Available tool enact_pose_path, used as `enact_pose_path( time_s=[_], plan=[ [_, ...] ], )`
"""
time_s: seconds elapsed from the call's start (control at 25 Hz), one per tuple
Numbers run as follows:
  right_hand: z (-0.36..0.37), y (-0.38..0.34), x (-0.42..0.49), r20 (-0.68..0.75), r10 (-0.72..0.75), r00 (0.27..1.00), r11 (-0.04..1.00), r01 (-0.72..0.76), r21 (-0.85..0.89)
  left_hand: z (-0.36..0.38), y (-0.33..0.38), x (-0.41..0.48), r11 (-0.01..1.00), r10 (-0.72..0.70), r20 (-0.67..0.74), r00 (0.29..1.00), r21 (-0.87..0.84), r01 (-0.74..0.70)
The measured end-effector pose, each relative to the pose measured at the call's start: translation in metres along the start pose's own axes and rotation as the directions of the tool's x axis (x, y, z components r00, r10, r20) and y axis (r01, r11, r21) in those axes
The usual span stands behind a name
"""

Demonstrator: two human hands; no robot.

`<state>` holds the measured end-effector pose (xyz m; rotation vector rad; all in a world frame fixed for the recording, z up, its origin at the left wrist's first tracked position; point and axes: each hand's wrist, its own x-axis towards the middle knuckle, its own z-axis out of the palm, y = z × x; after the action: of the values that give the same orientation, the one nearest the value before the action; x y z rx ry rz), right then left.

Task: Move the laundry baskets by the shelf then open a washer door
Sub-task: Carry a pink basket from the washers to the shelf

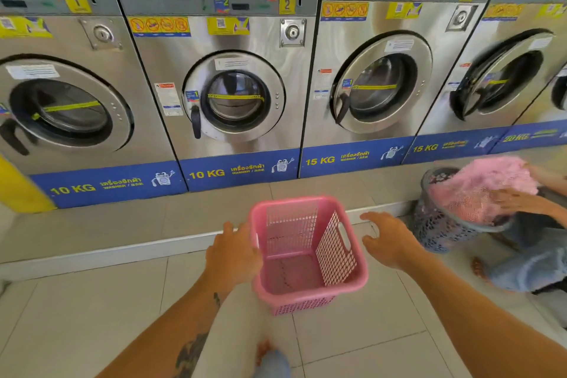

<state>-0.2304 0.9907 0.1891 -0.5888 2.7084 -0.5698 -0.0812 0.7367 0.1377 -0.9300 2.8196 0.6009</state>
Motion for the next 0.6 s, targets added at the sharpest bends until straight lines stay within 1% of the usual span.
enact_pose_path(
  time_s=[0.08, 0.16, 0.32, 0.44, 0.6],
  plan=[
    [0.014, 0.009, 0.047, 0.061, 0.024, 0.998, 0.999, -0.022, -0.028, 0.019, 0.003, 0.045, 1.000, -0.016, 0.024, 1.000, -0.012, 0.016],
    [0.028, 0.019, 0.092, 0.129, 0.065, 0.989, 0.997, -0.059, -0.054, 0.039, 0.003, 0.086, 0.999, -0.049, 0.094, 0.994, -0.004, 0.050],
    [0.057, 0.045, 0.161, 0.233, 0.192, 0.953, 0.981, -0.182, -0.065, 0.076, -0.004, 0.147, 0.991, -0.082, 0.236, 0.968, 0.121, 0.054],
    [0.088, 0.073, 0.210, 0.308, 0.239, 0.921, 0.971, -0.221, -0.094, 0.114, -0.011, 0.186, 0.980, -0.096, 0.295, 0.951, 0.197, 0.038],
    [0.147, 0.126, 0.274, 0.368, 0.294, 0.882, 0.956, -0.266, -0.125, 0.180, -0.026, 0.231, 0.973, -0.186, 0.349, 0.919, 0.193, 0.124]
  ],
)
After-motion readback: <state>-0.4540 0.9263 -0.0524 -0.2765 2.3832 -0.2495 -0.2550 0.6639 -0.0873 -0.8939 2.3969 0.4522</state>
